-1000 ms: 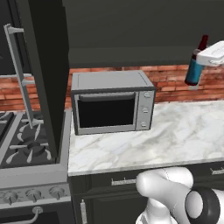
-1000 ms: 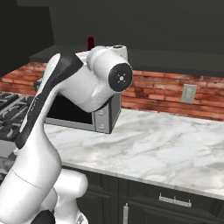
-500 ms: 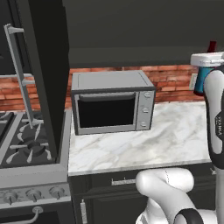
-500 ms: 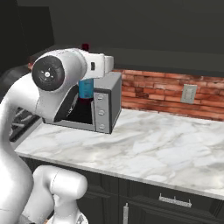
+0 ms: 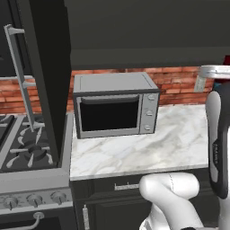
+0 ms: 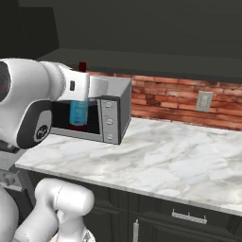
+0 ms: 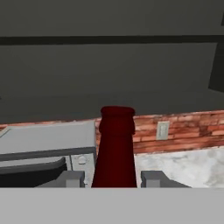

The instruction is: Get the candle and the beer from the cabinet and move them to the dining counter.

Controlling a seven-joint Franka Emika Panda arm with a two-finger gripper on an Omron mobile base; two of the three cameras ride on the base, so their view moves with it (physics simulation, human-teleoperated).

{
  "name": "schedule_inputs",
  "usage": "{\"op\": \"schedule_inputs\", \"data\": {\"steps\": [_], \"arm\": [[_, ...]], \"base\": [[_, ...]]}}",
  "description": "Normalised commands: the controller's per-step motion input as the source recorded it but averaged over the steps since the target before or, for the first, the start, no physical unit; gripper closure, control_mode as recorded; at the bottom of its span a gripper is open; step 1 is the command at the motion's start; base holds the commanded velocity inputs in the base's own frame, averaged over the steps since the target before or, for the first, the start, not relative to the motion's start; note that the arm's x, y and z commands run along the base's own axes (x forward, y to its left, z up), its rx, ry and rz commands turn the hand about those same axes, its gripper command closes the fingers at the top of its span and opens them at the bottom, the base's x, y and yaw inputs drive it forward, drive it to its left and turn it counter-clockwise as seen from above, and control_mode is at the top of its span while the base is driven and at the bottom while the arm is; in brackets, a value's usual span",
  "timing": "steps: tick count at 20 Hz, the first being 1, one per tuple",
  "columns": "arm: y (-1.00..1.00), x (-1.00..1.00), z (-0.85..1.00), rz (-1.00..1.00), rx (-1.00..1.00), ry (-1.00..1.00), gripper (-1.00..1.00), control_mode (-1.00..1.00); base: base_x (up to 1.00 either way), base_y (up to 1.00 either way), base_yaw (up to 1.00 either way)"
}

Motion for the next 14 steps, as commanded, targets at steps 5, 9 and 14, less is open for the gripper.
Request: {"op": "schedule_inputs", "data": {"steps": [5, 9, 14], "arm": [[0.0, -0.19, -0.1, 0.0, 0.01, 0.0, 1.0, -1.0], [0.06, -0.17, -0.06, 0.0, -0.01, 0.0, 1.0, -1.0], [0.21, -0.12, -0.09, -0.01, 0.0, 0.0, 1.0, -1.0]], "base": [[0.0, 0.0, 0.0], [0.0, 0.0, 0.0], [0.0, 0.0, 0.0]]}}
